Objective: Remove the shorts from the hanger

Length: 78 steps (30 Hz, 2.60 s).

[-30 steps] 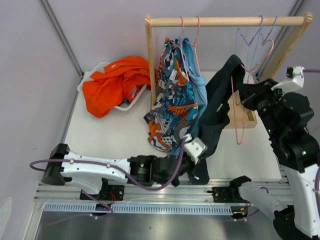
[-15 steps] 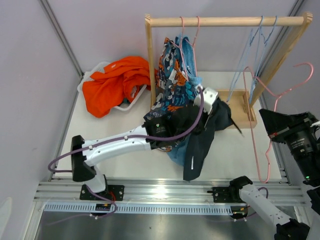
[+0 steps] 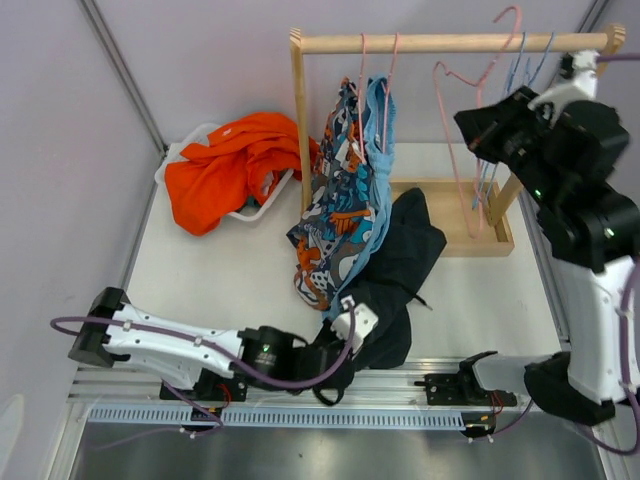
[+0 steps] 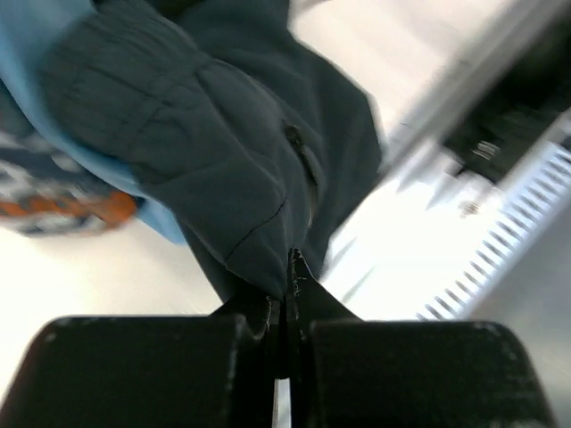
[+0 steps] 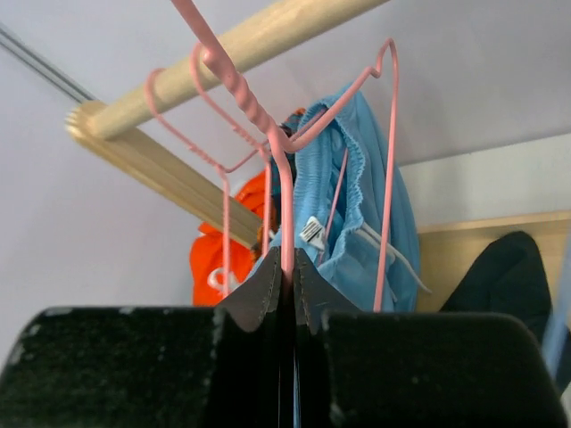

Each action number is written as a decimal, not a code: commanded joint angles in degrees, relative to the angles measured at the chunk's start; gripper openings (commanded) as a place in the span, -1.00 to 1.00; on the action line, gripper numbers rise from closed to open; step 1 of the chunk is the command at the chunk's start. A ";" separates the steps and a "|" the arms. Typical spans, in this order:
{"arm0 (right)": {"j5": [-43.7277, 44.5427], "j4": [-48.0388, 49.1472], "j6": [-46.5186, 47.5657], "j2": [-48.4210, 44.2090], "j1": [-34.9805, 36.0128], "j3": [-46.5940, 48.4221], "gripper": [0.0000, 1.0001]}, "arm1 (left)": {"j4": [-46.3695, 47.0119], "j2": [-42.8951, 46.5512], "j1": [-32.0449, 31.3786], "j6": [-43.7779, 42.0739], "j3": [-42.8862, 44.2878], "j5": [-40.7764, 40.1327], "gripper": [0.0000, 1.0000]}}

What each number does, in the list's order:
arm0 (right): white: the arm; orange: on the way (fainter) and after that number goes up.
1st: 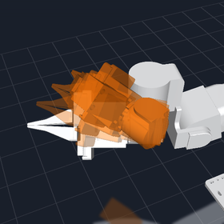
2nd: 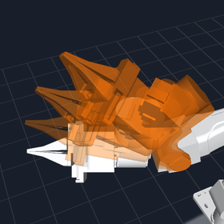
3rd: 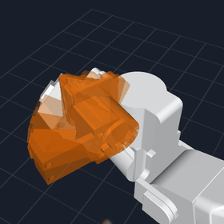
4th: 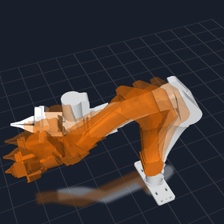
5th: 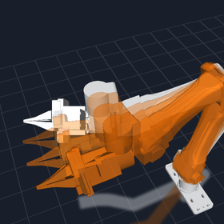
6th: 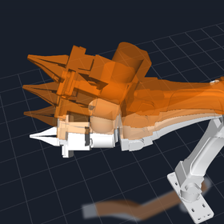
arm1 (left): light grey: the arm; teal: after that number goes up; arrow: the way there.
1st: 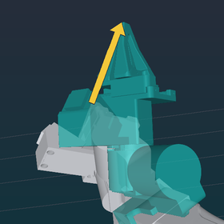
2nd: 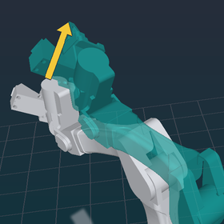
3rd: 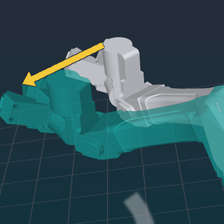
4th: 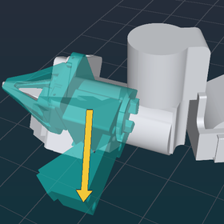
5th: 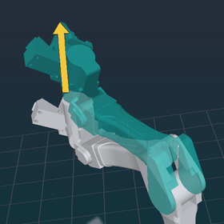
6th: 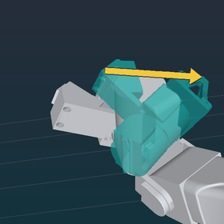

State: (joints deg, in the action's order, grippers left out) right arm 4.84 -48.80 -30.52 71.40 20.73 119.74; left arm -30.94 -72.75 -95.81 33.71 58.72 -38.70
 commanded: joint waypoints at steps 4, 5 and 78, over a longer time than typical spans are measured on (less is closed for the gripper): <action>0.61 9.86 3.80 6.55 -2.35 3.04 -1.00 | -15.62 4.11 -13.78 16.72 8.68 -13.32 -1.00; 0.61 10.56 3.89 8.22 -2.80 4.00 -1.00 | -21.04 3.59 -14.83 17.95 12.17 -14.20 -1.00; -6.68 21.64 -1.38 -14.69 -11.15 -36.51 0.99 | -0.43 -40.09 95.63 -17.55 78.66 44.90 -0.30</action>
State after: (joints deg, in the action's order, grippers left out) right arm -2.22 -27.11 -31.55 63.05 9.50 82.85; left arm -32.40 -108.44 0.01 12.93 138.06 -3.60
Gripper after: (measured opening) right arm 0.992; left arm 0.254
